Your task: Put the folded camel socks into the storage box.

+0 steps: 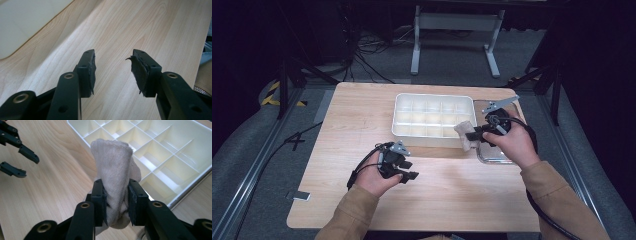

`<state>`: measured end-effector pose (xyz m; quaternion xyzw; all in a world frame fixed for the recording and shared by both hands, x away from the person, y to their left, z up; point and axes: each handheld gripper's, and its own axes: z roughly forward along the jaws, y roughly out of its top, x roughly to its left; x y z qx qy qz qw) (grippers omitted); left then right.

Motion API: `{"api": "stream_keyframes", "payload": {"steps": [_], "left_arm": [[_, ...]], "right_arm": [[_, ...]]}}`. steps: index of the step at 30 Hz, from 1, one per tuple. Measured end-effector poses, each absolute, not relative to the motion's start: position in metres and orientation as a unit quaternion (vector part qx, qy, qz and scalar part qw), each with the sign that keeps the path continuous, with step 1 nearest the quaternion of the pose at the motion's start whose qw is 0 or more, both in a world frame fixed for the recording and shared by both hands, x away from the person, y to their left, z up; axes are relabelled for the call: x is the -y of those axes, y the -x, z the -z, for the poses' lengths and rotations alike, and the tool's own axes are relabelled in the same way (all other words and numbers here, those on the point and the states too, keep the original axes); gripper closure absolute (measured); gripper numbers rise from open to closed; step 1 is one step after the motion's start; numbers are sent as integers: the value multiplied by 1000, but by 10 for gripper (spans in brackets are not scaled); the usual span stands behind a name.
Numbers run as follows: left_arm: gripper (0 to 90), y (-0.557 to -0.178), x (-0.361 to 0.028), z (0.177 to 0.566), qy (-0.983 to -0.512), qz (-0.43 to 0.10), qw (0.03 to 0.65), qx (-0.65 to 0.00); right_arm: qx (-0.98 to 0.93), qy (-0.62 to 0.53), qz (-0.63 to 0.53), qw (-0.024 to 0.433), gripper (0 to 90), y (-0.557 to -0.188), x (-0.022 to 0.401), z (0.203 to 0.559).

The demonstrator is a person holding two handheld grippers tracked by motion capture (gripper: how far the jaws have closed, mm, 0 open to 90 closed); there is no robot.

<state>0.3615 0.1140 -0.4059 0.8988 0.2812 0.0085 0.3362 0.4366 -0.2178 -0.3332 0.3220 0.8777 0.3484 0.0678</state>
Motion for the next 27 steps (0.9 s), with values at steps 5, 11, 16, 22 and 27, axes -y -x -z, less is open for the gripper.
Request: {"api": "stream_keyframes", "payload": {"steps": [5, 11, 16, 22, 27], "left_arm": [[543, -359, -120, 405, -896, -11, 336, -288], [539, -357, -128, 403, -895, -16, 332, -298], [539, -355, -131, 404, -892, -17, 337, -302], [537, -356, -133, 404, -891, -16, 338, -302], [538, -357, -132, 405, -891, -15, 339, -303]], "right_arm": [[-887, -315, -324, 89, 701, -450, 220, 328], [-893, -308, -310, 104, 701, -471, 224, 328], [-893, -314, -304, 108, 701, -480, 225, 329], [-894, -300, -297, 149, 696, -498, 224, 330], [-909, -274, -277, 146, 696, -510, 220, 335]]}}
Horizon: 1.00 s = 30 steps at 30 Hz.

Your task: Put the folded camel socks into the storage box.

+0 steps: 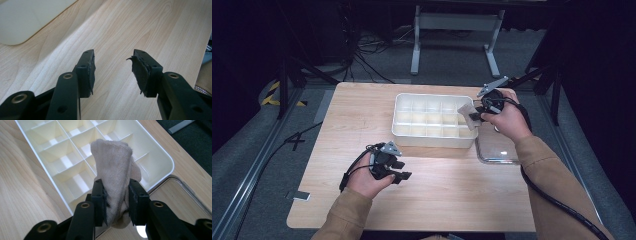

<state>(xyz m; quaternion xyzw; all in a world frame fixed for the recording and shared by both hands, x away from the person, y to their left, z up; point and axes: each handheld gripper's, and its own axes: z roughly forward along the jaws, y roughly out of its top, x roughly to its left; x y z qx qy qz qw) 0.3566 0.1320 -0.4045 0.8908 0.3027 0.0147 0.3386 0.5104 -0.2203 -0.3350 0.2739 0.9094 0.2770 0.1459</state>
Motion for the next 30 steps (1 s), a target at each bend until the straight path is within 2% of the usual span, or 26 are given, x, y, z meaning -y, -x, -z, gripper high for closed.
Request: {"api": "stream_keyframes", "payload": {"steps": [19, 30], "left_arm": [[539, -357, -133, 406, -891, -13, 335, -305], [538, -358, -133, 407, -891, -13, 336, -305]], "right_arm": [[-912, -310, -248, 107, 688, -518, 207, 368], [-924, -307, -202, 110, 688, -517, 195, 386]]}}
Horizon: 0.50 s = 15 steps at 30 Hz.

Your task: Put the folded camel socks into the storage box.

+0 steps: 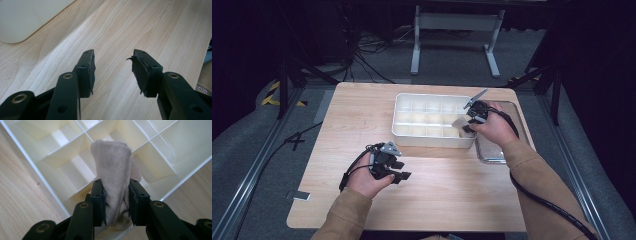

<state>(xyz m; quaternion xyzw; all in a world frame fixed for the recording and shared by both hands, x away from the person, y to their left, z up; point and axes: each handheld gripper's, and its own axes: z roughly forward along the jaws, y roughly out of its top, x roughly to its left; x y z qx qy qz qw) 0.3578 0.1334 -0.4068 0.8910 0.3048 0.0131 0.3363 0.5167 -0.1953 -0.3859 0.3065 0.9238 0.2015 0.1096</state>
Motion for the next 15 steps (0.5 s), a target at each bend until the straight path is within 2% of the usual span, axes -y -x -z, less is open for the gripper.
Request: {"api": "stream_keyframes", "payload": {"steps": [15], "left_arm": [[537, -358, -133, 407, -891, -11, 336, -304]], "right_arm": [[-931, -326, -140, 86, 700, -520, 187, 400]]}}
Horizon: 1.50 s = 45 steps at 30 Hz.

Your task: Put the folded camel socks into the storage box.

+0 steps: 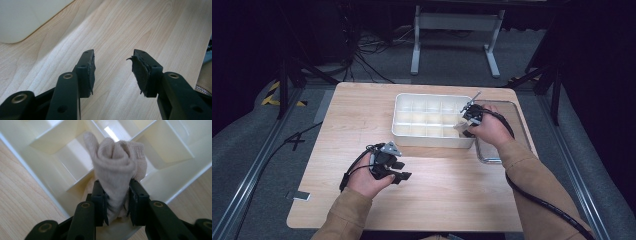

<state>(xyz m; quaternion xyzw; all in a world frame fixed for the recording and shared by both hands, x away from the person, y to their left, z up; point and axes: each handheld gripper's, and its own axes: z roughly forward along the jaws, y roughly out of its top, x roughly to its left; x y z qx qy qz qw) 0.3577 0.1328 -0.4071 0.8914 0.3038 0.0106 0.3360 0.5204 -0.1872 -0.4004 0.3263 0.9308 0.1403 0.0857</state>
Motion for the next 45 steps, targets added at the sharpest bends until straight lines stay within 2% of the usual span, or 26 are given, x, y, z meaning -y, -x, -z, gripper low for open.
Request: {"api": "stream_keyframes", "payload": {"steps": [8, 11, 13, 18, 23, 25, 26, 45], "left_arm": [[538, -358, -134, 407, -892, -13, 335, -303], [537, -358, -134, 407, -892, -14, 335, -303], [535, -359, -134, 407, -893, -13, 333, -303], [536, -358, -133, 408, -893, -15, 332, -303], [536, -358, -133, 408, -893, -15, 333, -304], [535, -358, -134, 408, -893, -15, 332, -303], [535, -358, -134, 408, -893, -16, 332, -303], [536, -357, -130, 411, -893, -9, 331, -304]], "right_arm": [[-934, -324, -129, 77, 686, -523, 186, 407], [-934, -322, -136, 72, 645, -522, 187, 404], [-934, -320, -142, 75, 577, -522, 187, 399], [-927, -326, -165, 83, 547, -523, 186, 389], [-919, -338, -186, 81, 592, -527, 184, 388], [-918, -345, -184, 71, 734, -528, 185, 389], [-918, -346, -181, 67, 747, -528, 185, 389], [-932, -349, -87, 52, 776, -536, 171, 414]]}}
